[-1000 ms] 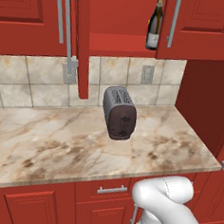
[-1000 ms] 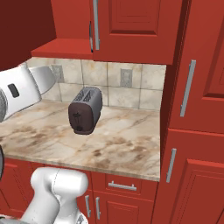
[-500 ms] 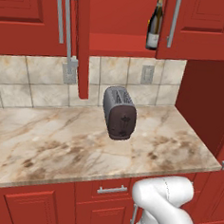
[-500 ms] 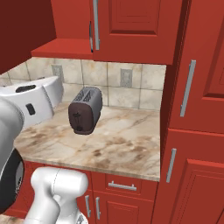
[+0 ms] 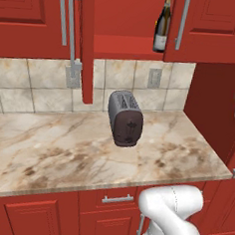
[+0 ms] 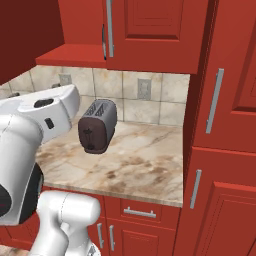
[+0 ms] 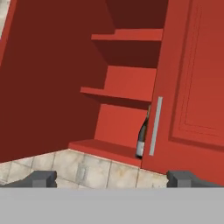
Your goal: Open the cabinet directly in front. Then move the wine and the cup to the dining counter with the candle on it.
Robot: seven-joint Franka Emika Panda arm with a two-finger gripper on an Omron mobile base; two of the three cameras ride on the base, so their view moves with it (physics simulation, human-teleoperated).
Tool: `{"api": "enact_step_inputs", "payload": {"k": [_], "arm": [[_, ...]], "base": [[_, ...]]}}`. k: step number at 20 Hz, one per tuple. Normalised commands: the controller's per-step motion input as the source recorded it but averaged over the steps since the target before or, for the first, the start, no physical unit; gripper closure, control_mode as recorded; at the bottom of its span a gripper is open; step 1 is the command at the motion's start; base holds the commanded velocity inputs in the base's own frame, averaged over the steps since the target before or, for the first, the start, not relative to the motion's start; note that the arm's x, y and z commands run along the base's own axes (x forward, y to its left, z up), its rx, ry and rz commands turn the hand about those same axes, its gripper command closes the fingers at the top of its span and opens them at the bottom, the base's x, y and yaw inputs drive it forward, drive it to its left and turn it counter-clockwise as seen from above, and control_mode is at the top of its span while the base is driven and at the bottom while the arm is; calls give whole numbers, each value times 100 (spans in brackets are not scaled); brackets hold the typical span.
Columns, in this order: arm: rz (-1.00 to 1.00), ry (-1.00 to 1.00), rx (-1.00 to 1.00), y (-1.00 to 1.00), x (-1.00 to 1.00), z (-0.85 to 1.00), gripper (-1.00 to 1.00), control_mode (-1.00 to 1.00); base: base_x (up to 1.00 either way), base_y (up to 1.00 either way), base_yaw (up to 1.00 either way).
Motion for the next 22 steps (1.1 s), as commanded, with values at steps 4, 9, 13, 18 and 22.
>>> {"api": "enact_step_inputs", "payload": {"k": [4, 9, 13, 18, 22], "arm": [[0, 0, 2, -16, 50, 14, -100, -100], [0, 0, 7, -21, 65, 10, -100, -100], [0, 0, 8, -5, 74, 3, -100, -100], [0, 0, 11, -2, 81, 0, -100, -100], [0, 0, 8, -11, 87, 0, -100, -100]], "base": [[0, 0, 0], [0, 0, 0], [0, 0, 0], [0, 0, 0], [0, 0, 0]]}}
